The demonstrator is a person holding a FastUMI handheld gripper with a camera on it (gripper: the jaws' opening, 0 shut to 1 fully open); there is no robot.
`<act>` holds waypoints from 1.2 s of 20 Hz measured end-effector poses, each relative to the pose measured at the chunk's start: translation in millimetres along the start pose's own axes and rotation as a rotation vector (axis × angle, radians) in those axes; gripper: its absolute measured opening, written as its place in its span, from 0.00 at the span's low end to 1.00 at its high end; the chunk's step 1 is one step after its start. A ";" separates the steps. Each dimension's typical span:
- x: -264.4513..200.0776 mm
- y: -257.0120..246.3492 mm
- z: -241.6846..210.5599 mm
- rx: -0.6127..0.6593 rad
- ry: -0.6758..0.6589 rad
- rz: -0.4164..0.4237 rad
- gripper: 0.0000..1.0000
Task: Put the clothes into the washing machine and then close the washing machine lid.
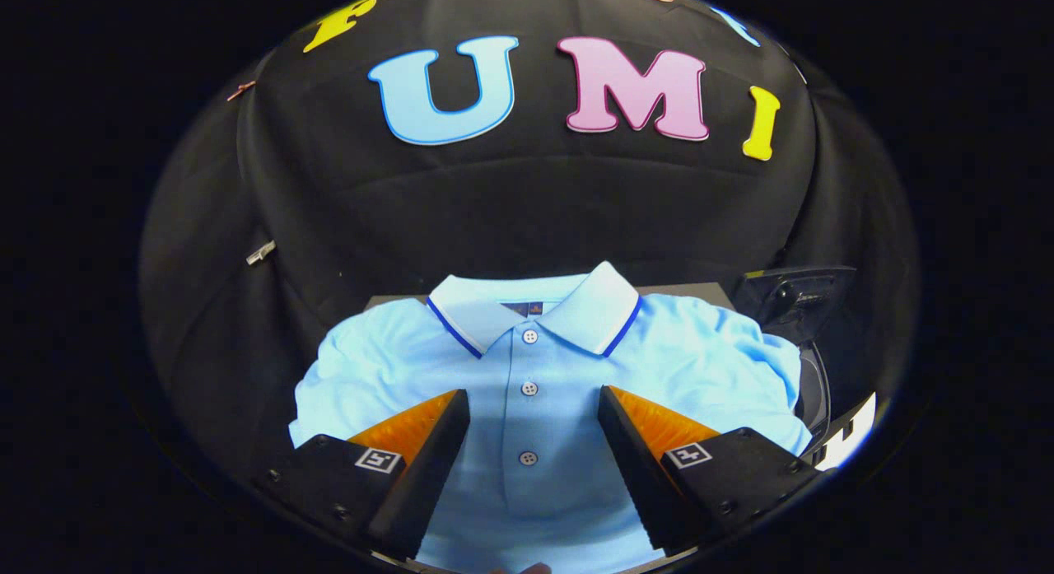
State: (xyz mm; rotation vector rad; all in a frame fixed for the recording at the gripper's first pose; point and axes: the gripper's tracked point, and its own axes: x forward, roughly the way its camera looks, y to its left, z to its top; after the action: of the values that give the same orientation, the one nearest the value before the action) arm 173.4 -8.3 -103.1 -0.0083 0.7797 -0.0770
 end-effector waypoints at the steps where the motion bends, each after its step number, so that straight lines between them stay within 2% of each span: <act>1: 1.9 -1.3 -0.9 -0.010 0.011 -0.010 1.00; 9: 4.5 -4.1 -1.7 -0.029 0.099 -0.037 0.98; 10: 3.8 -3.9 -1.7 -0.030 0.105 -0.032 0.87; 11: 3.7 -4.9 -1.7 -0.030 0.112 -0.034 0.87; 14: 3.1 -5.6 -1.5 -0.016 0.129 -0.017 0.64; 16: 1.6 -7.6 1.7 -0.008 0.129 -0.019 0.64; 19: 2.5 -7.1 2.5 -0.013 0.122 -0.005 0.33; 24: 1.6 -5.3 7.8 0.014 0.096 -0.004 0.33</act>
State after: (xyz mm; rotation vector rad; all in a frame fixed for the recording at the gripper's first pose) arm 179.6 -13.8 -98.5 0.0073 0.8749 -0.0874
